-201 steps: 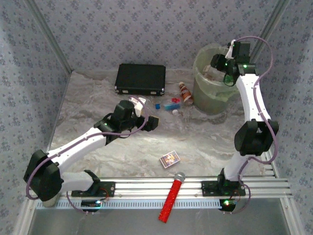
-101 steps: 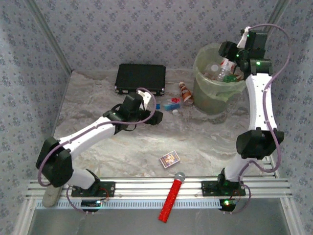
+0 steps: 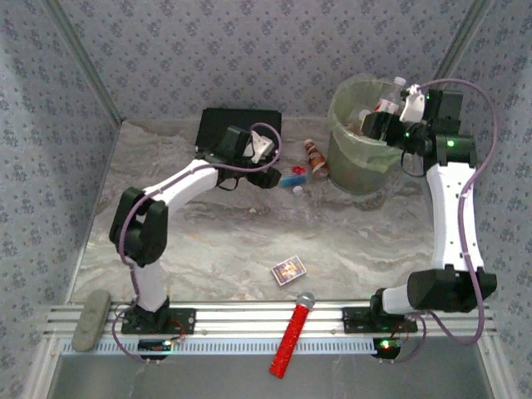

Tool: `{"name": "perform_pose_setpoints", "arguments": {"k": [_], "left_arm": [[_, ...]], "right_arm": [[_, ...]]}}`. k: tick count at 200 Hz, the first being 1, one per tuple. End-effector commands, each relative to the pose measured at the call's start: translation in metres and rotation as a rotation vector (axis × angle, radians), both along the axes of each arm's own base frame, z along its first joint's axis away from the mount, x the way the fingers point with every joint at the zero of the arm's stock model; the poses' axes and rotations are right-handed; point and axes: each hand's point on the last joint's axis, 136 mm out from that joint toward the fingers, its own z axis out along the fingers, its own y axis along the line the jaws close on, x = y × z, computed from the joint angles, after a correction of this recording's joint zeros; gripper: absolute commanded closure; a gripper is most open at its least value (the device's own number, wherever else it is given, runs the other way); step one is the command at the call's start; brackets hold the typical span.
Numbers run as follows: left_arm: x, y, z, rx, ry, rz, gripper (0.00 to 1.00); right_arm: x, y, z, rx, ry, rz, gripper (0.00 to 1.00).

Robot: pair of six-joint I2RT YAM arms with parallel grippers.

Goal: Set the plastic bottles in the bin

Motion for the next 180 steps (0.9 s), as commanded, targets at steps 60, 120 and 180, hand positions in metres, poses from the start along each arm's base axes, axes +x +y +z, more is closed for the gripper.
{"name": "perform_pose_setpoints", "arguments": {"k": [60,120,180], "left_arm": [[0.032,-0.028,-0.046,0.081,0.015,-0.139,0.02],[0.038,-0.044,-0.083,0.128,0.044,-0.146,0.03],[0.039,-0.05,-0.1,0.136,0.078,-0.151,0.19]], "right_arm": [[-0.08,0.028,-0.031,0.071,0.096,0.134,0.28],[-0.082,0.027,-0.042,0.09,0.109,0.135,0.28],[-0.093,0.026,-0.039,0.09,0.117,0.13,0.28]]}}
